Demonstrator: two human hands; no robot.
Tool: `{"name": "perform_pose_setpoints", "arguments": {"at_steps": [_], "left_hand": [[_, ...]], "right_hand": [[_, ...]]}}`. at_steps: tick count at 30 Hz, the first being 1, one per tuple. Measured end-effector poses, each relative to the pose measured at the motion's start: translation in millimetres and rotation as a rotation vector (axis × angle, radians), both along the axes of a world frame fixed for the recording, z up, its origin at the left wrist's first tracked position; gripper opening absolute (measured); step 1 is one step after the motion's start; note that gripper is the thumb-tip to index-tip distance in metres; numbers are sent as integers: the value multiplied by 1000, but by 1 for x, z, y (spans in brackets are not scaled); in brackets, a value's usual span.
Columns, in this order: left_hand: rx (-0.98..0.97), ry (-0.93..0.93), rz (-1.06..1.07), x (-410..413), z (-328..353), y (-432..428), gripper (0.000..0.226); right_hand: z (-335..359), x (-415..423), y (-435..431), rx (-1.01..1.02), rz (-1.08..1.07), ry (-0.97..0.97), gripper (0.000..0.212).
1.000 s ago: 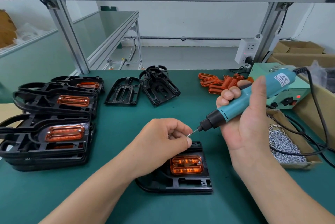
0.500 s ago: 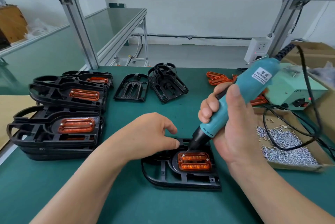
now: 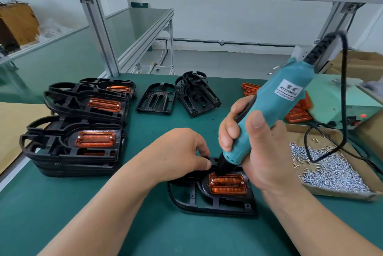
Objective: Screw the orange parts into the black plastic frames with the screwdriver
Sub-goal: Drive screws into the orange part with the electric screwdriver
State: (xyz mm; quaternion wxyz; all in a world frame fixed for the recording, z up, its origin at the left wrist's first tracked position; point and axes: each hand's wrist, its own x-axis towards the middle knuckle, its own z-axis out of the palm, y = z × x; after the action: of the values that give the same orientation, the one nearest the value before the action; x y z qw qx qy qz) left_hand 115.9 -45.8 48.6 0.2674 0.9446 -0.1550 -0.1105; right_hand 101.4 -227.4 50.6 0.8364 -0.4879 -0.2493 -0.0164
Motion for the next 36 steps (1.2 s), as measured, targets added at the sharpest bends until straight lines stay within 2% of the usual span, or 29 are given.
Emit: {"name": "perform_pose_setpoints", "arguments": {"at_steps": [1,4,9,14,19,21,28,30,36], "left_hand": [[4,0,-2,-1,2,-1,12],[29,-25,-16,-4,5,-3,39],[57,-28,4,-9,10,-8,44],[40,-20,41,-8,6,-6,34],[26,1,61,-8,3,-8,27],[57,1,59,-9,4,-9,30],[87,-35,73,-13,7,-11,26],[124,-66,72,-14,6,-13,27],[237,-126,55,-15,4,-19,23]], "right_hand": [[1,-1,3,-18,16,-21,51],[2,-2,8,-89,41,-57,51],[2,1,10,-129,42,-55,42],[7,7,14,-217,59,-69,43],[7,11,19,-273,98,-62,32],[7,12,20,-293,131,-63,39],[2,10,14,-192,146,-48,48],[2,8,13,-194,106,-78,53],[4,1,10,-259,46,-235,47]]}}
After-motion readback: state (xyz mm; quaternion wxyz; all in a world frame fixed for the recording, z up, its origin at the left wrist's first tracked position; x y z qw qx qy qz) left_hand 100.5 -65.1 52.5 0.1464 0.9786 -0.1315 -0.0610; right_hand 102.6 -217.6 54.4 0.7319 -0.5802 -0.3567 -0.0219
